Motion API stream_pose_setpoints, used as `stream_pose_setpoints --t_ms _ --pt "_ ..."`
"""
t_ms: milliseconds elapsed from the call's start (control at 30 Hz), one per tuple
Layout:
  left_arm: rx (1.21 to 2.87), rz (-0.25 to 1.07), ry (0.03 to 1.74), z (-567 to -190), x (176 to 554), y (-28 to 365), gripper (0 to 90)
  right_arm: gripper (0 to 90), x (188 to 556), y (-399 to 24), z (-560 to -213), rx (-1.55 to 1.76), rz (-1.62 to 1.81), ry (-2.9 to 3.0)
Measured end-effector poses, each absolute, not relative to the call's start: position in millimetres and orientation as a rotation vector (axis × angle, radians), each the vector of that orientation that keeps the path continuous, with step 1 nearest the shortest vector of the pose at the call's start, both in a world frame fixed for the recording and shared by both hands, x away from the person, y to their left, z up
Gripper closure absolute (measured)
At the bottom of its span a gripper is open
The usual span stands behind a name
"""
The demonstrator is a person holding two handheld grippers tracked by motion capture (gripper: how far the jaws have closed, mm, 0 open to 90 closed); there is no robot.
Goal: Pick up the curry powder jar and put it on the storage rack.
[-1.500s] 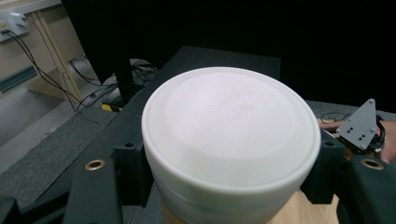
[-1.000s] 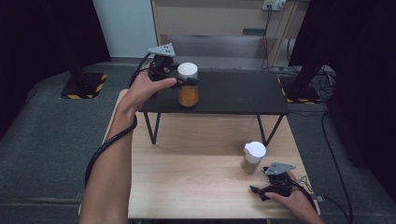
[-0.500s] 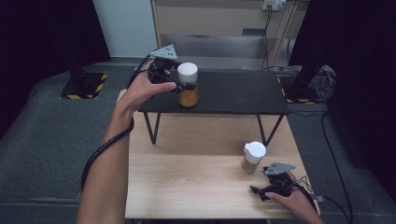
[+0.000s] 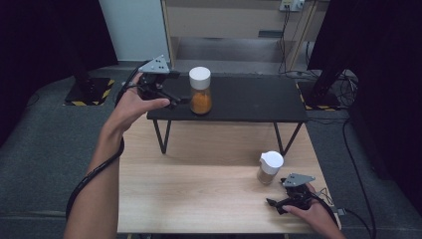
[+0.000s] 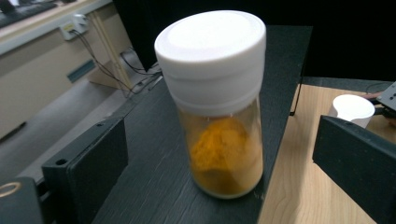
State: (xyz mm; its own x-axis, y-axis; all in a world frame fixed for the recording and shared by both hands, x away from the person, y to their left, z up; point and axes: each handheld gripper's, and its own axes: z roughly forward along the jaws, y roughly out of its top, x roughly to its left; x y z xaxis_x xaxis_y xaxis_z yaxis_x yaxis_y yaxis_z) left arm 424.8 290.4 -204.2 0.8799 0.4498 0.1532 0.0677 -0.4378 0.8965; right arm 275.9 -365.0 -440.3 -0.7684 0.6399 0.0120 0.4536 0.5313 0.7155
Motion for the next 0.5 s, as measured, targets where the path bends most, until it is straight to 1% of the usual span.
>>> stream_pose_setpoints --t_ms 300,500 --pt "1.993 0.485 0.370 -216.2 389.3 295.0 2.2 1.7 276.0 -364.9 -440.1 0.920 1.067 2.521" --pt "2.001 0.488 0.386 -235.9 371.4 289.5 2.0 1.7 275.8 -364.8 -440.1 0.921 1.066 2.521"
